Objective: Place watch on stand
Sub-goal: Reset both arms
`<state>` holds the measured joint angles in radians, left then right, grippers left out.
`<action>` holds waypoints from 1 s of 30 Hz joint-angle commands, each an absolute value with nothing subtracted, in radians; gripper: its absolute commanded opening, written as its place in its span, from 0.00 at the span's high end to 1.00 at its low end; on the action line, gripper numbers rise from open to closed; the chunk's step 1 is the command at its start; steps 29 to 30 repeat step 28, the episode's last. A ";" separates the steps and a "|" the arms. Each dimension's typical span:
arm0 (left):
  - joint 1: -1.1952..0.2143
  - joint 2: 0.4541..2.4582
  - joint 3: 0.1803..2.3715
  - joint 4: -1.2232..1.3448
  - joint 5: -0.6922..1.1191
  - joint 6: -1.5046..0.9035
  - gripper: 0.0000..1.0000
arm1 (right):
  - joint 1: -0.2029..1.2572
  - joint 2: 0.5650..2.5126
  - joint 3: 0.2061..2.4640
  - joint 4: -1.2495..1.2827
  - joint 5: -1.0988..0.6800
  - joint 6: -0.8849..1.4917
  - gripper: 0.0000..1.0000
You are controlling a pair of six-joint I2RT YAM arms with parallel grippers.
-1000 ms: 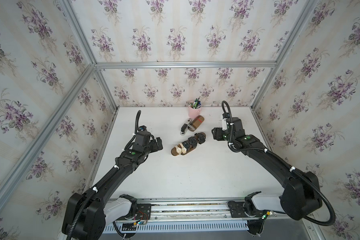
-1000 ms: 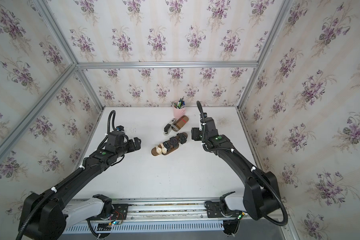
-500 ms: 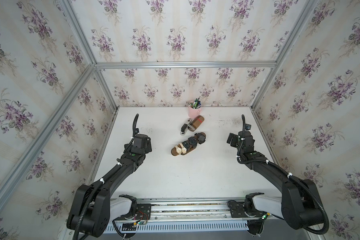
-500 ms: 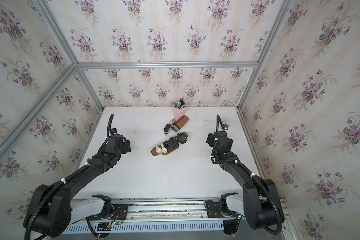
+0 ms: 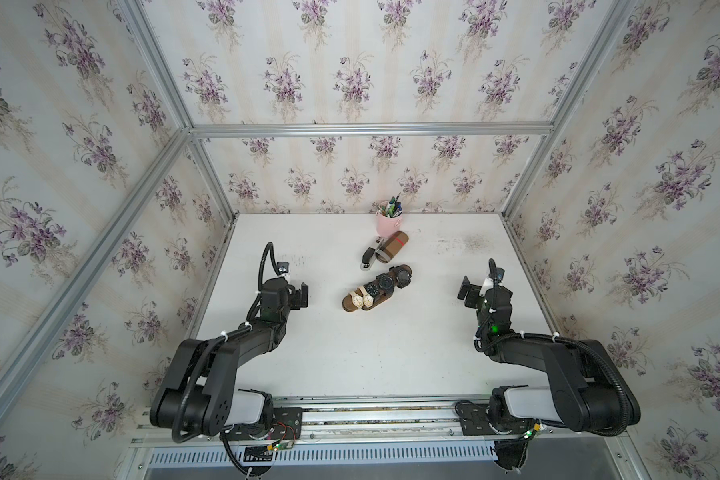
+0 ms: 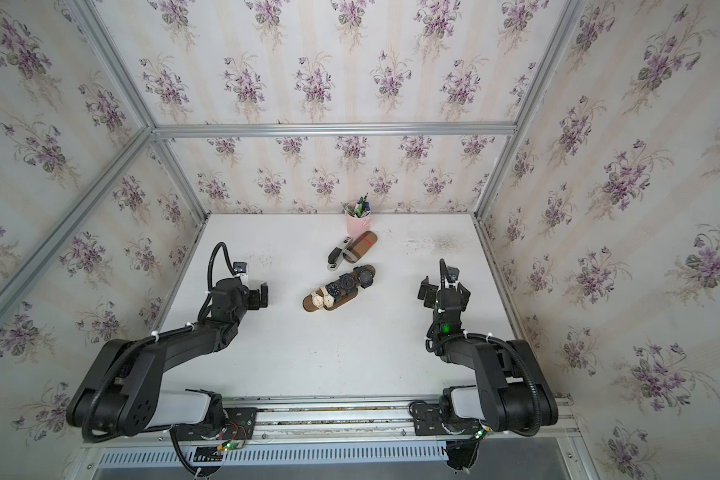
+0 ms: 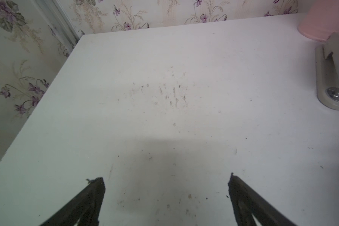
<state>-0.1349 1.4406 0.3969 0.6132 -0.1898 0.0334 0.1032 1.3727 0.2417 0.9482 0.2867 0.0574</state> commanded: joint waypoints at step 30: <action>-0.089 1.514 0.431 0.752 -0.089 0.037 0.00 | 0.051 1.531 0.218 1.267 0.144 0.034 0.00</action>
